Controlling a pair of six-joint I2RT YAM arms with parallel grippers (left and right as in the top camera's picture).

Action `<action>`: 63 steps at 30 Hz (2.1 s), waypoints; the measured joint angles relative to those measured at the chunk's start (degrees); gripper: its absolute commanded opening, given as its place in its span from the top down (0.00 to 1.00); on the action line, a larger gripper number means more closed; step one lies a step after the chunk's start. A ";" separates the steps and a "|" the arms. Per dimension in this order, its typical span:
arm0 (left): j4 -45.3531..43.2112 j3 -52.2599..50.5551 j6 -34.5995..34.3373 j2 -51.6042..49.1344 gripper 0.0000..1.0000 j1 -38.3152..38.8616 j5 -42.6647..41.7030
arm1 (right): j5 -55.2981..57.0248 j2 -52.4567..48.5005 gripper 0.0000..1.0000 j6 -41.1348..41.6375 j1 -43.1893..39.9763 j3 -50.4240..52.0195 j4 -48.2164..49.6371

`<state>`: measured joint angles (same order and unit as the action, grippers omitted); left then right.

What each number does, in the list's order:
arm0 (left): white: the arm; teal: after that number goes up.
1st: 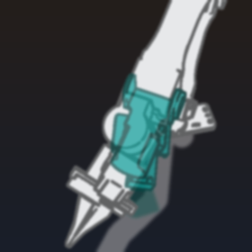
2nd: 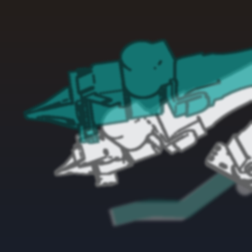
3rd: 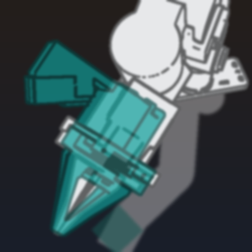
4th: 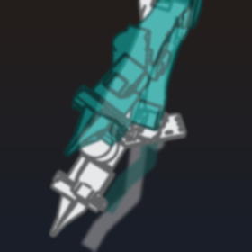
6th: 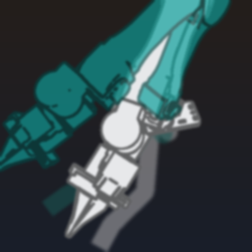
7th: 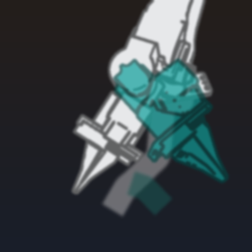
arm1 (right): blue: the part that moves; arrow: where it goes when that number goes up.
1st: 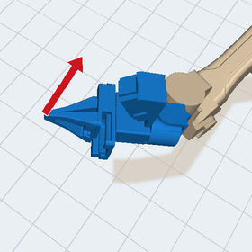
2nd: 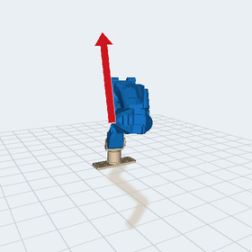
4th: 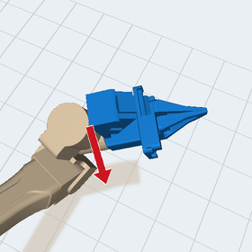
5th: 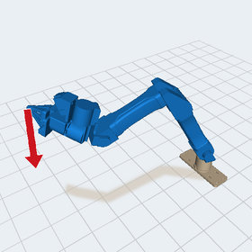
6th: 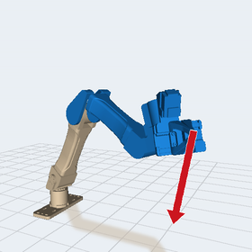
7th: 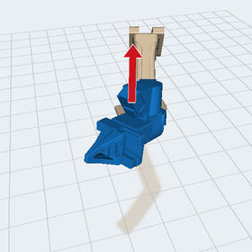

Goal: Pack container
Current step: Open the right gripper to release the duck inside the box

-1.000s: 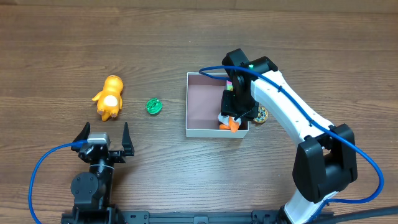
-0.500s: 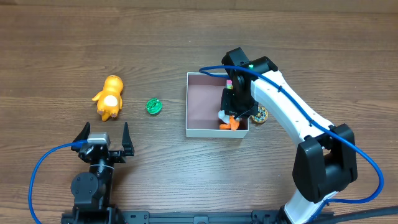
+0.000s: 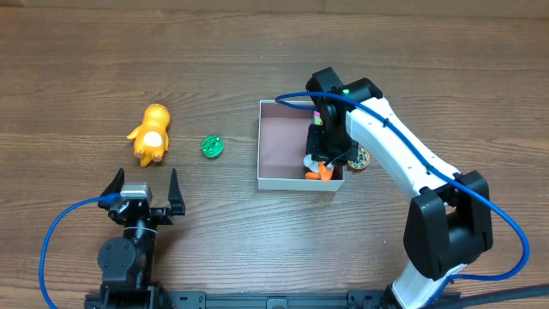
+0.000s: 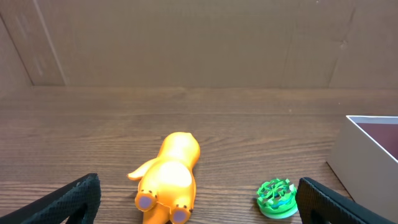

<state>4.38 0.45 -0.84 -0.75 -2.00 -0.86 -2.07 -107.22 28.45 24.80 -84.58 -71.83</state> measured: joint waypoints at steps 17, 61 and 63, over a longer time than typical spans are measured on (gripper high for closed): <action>0.00 0.00 0.00 0.00 0.00 0.00 0.02 | 0.61 0.00 0.51 0.02 0.00 -0.94 -0.22; 0.00 0.00 0.00 0.00 0.00 0.00 0.02 | 7.23 0.00 0.18 -0.48 0.00 -10.51 -6.86; 0.00 0.00 0.00 0.00 0.00 0.00 0.00 | 7.65 0.00 0.18 -0.66 0.00 -11.06 -7.19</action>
<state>4.38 0.45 -0.84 -0.75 -2.00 -0.86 5.58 -107.22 27.79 24.80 -95.64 -79.02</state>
